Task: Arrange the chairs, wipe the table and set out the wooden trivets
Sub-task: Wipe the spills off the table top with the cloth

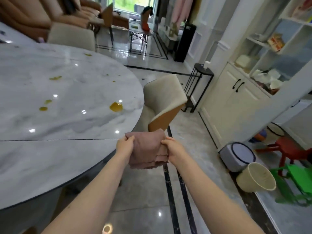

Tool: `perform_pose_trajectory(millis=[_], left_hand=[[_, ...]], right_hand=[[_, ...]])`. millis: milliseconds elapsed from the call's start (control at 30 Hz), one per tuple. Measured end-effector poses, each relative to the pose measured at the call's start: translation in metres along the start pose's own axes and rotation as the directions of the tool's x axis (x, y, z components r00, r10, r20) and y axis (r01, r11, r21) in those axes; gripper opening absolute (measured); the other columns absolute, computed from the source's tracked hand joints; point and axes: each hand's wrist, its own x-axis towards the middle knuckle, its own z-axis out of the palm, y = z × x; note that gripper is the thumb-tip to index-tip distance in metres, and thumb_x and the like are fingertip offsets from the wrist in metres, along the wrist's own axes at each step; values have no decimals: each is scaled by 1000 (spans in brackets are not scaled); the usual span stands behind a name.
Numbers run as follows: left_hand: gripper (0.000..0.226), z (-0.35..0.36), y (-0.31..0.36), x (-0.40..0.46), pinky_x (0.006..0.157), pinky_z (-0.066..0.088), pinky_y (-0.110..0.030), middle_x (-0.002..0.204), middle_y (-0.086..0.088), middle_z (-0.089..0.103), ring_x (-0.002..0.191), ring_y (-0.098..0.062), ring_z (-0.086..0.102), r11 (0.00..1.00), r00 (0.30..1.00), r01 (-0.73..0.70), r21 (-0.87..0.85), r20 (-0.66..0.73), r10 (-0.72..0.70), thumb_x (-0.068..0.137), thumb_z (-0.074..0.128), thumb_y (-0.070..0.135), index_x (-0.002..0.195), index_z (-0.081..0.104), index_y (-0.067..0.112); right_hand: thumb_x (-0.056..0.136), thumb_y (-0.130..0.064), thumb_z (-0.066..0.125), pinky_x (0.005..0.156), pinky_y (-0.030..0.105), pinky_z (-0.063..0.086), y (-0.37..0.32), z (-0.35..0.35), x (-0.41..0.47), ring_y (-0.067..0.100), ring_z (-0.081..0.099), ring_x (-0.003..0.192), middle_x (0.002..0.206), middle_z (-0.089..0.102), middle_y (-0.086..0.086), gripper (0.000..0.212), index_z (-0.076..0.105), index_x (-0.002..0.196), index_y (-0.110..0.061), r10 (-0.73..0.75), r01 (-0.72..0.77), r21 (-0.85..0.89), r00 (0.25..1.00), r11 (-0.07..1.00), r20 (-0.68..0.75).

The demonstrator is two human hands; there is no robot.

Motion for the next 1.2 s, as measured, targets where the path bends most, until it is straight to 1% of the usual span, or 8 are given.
perform_pose_trajectory(millis=[133,400,533,800,867,967,1100,1200], left_hand=[[30,-4,9,53,81,41,-26,118,-18,62,108,-30,58,998,993,0,-69,-117,-8,96,48,15,115,60,-4],[30,-4,51,181,92,44,-33,123,-17,61,113,-31,57,998,969,-1,-70,-245,-17,95,52,15,119,59,-1],[33,11,75,235,95,47,-35,121,-16,62,111,-31,59,997,970,19,-71,-240,-36,92,56,18,120,60,1],[11,59,112,327,79,54,-37,102,-15,64,88,-26,60,987,983,59,-151,-166,-84,94,54,17,93,60,8],[20,71,127,351,65,50,-31,107,-16,61,89,-28,58,977,985,74,-202,-137,-103,97,47,19,107,60,6],[30,90,151,389,72,50,-32,114,-14,60,99,-28,59,975,985,41,-217,-156,-76,100,41,21,121,55,5],[23,98,171,425,77,44,-35,98,-11,56,91,-25,53,993,978,-22,-116,-210,-3,100,36,22,95,54,9],[25,80,158,437,79,45,-35,91,-17,57,91,-27,56,999,937,-42,10,-348,43,98,37,20,81,52,10]], right_hand=[[87,11,47,68,33,54,-21,40,54,31,66,83,95,69,18,36,64,116,-4,-5,8,-23,995,1000,100],[90,9,47,64,31,53,-75,116,155,25,65,76,89,68,13,33,64,115,-4,16,2,-92,982,996,190],[89,8,49,81,37,55,-109,135,200,29,66,89,98,69,15,31,64,113,-4,-44,68,-123,981,990,188],[87,4,52,88,38,54,-181,151,305,27,65,96,108,69,13,30,66,110,-9,-141,191,-265,970,945,196],[86,5,52,84,34,54,-203,160,332,25,64,94,109,68,13,31,66,109,-9,-191,252,-301,957,920,216],[86,7,51,83,29,53,-235,178,364,20,64,92,102,69,10,27,66,102,-9,-282,380,-336,910,862,304],[86,7,50,74,12,49,-250,204,389,9,62,85,91,67,1,26,65,98,-10,-420,614,-373,769,696,483],[84,6,54,82,18,51,-220,208,406,10,62,89,96,67,2,25,66,101,-8,-375,696,-445,696,564,613]])
